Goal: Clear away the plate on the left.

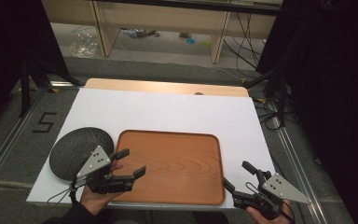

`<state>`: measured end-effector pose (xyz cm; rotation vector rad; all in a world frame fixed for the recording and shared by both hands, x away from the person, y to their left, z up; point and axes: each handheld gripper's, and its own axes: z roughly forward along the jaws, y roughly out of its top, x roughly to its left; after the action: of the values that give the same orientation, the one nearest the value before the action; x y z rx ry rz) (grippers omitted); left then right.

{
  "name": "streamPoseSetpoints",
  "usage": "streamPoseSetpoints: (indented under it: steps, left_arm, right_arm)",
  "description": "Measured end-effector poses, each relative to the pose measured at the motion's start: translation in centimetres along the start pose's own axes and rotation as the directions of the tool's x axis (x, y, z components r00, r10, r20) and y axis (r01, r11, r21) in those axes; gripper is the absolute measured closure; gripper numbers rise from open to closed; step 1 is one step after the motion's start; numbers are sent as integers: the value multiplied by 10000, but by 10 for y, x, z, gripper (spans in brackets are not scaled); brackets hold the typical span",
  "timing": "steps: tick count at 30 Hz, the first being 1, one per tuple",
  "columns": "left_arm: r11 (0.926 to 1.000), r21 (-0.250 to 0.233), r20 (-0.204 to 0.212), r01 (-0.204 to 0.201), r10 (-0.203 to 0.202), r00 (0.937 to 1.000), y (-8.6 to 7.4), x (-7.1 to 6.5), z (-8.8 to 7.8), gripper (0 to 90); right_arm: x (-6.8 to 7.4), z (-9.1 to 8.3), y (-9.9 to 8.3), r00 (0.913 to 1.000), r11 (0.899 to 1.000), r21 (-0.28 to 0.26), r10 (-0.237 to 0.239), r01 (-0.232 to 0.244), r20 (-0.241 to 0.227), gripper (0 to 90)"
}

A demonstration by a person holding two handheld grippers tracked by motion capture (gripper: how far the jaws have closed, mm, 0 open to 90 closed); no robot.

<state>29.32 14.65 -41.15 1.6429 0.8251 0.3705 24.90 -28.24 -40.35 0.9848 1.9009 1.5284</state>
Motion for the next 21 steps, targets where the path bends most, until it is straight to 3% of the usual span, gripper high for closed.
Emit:
streamPoseSetpoints:
  steps: [3, 7, 8, 9, 21]
  left_arm:
    - [9997, 20, -7, 263, -263, 9997, -1, 0, 0, 164]
    - [10000, -20, -17, 81, -81, 10000, 0, 1, 0, 164]
    - [10000, -20, -17, 81, -81, 10000, 0, 1, 0, 164]
    - [10000, -37, -44, 53, -53, 10000, 1, 2, -1, 164]
    - [9995, -185, -255, 258, -263, 9993, 3, 7, -5, 165]
  right_arm:
    - [0, 0, 0, 10000, 10000, 8, -12, 12, -3, 157]
    - [0, 1, -1, 10000, 9997, -234, 0, 1, 33, 157]
    - [0, 0, 0, 10000, 10000, 8, -10, 10, 1, 156]
    - [0, 0, 0, 10000, 9999, -105, -9, 9, 41, 157]
    - [2, 3, 0, 10000, 9996, -263, -55, 54, -35, 157]
